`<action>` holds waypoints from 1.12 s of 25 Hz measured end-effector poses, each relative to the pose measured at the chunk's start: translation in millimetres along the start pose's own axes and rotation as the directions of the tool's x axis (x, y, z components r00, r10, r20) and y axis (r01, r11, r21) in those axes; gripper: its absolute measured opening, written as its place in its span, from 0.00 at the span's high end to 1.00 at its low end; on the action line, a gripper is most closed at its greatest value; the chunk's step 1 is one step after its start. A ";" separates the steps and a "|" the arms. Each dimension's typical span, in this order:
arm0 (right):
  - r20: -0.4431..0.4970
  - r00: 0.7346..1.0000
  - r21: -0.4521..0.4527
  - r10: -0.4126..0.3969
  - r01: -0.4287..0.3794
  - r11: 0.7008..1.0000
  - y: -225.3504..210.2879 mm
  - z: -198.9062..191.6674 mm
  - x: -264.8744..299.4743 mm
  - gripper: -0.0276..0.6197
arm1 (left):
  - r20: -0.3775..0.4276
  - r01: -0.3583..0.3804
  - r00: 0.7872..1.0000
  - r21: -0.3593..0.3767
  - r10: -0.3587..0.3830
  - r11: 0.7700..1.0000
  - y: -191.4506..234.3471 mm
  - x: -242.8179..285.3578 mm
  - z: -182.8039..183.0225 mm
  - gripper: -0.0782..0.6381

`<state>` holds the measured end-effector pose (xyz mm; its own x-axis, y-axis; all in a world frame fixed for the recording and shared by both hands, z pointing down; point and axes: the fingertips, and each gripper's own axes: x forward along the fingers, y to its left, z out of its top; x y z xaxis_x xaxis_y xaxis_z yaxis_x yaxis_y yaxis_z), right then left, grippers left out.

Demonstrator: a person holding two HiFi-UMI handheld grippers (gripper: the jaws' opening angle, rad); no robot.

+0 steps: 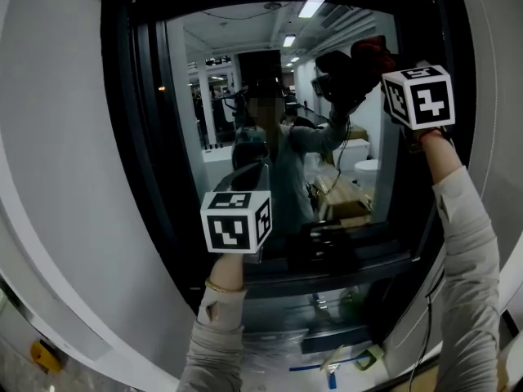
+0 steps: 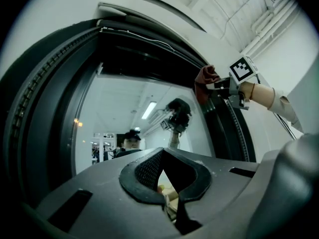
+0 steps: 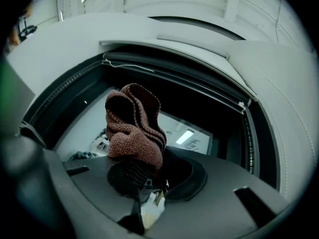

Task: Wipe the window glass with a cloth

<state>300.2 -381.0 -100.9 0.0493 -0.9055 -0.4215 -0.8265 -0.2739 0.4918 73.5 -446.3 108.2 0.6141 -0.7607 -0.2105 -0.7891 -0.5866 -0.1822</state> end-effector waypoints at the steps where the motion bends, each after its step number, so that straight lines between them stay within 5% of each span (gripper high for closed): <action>1: 0.018 0.999 0.008 0.027 -0.027 1.000 11.8 6.3 -5.1 0.89 | -0.001 -0.008 1.000 -0.003 0.008 1.000 3.6 -6.1 -2.4 0.89; 8: 0.138 0.962 0.048 0.236 -0.244 0.969 116.3 42.4 -36.4 0.89 | -0.021 -0.077 0.997 -0.022 0.076 0.997 29.8 -50.3 -20.9 0.89; 17: 0.193 0.855 0.061 0.482 -0.500 0.864 273.3 63.6 -54.4 0.89 | -0.074 -0.157 0.985 -0.028 0.155 0.987 57.6 -98.4 -47.1 0.89; 23: 0.182 0.805 0.060 0.565 -0.582 0.811 358.4 74.9 -43.8 0.89 | -0.101 -0.187 0.978 -0.034 0.183 0.982 72.6 -111.8 -64.6 0.89; 28: 0.135 0.800 0.091 0.585 -0.598 0.796 391.8 71.5 -21.9 0.89 | -0.127 -0.203 0.972 -0.026 0.198 0.979 80.4 -114.6 -79.2 0.89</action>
<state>-64.8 -445.3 46.5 -0.5199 -0.8405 -0.1526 -0.7388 0.3528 0.5742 -61.6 -428.3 193.8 0.4386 -0.8909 -0.1183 -0.8974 -0.4271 -0.1111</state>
